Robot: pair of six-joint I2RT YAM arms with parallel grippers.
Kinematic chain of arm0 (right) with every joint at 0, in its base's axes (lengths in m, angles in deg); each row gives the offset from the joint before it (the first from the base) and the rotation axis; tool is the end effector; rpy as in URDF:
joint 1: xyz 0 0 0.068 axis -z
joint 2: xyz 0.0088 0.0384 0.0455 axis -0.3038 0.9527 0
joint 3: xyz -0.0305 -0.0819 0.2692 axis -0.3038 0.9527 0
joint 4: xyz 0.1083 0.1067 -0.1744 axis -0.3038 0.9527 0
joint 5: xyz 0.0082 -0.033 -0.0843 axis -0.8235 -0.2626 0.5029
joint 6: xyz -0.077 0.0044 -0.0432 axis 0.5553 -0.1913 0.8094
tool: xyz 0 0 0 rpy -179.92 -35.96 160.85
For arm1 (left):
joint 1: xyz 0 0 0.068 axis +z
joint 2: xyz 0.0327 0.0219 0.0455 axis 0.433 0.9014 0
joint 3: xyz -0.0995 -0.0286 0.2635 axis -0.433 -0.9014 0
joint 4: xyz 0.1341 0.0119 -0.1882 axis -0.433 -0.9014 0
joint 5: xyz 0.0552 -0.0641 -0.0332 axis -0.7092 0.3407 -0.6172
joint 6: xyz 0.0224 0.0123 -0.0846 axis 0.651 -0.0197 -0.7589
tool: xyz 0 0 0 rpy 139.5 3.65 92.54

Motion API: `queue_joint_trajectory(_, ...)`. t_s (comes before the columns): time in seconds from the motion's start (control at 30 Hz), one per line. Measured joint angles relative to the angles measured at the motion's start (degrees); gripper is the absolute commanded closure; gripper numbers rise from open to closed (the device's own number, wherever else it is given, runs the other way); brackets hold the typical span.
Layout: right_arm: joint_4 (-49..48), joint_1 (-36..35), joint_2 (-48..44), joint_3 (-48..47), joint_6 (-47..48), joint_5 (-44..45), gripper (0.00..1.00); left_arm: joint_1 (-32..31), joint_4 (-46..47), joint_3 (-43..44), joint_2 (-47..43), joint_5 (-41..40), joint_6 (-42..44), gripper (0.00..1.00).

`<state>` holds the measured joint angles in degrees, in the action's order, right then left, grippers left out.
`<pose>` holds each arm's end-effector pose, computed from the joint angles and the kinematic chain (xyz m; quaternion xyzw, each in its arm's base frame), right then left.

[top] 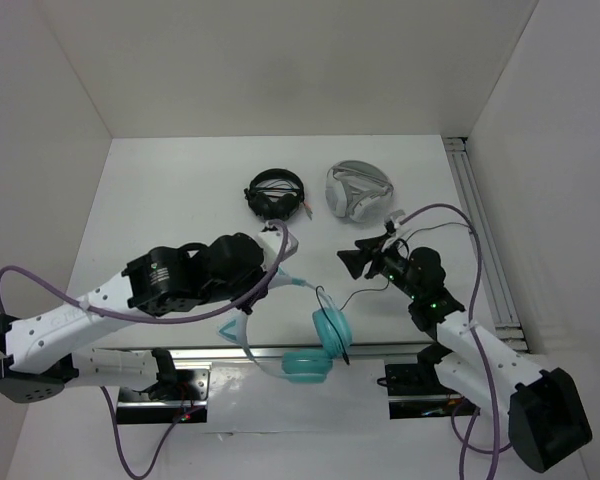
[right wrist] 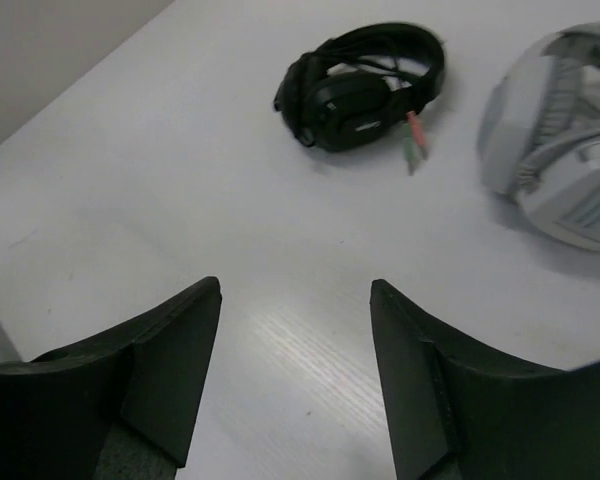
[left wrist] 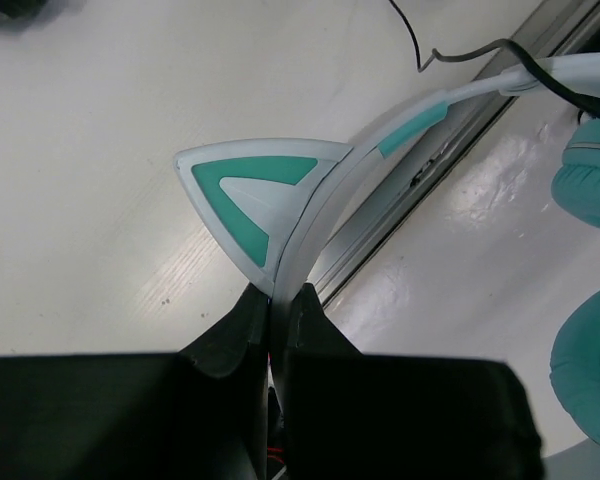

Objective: Wrap the headphones

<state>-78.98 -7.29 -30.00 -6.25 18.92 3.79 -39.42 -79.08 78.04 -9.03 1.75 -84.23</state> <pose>0.1716 0.1049 0.2462 -0.1784 0.7138 0.3154 0.5993 0.1028 -0.1776 0.3633 0.3191 0.8574 -0.1779 0.3623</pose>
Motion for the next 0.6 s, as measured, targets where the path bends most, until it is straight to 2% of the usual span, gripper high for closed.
queue_joint_trajectory(0.1,-1.9,4.2,-4.9,2.3,-2.0,0.2,0.28,0.0,-2.0,4.6,-0.1,-2.8,-3.2,0.99)
queue_joint_trajectory(0.2,-4.4,6.8,-6.6,3.3,-3.3,-3.1,0.28,0.7,-3.9,9.1,-0.1,-5.5,-6.1,0.99)
queue_joint_trajectory(0.43,-9.9,7.4,4.9,3.2,-3.9,-17.6,0.28,2.3,-6.3,13.3,-0.1,-6.8,-8.9,0.99)
queue_joint_trajectory(0.6,-10.7,7.1,9.0,3.1,-3.7,-21.7,0.28,2.9,-8.0,14.8,-0.1,-6.8,-9.6,0.98)
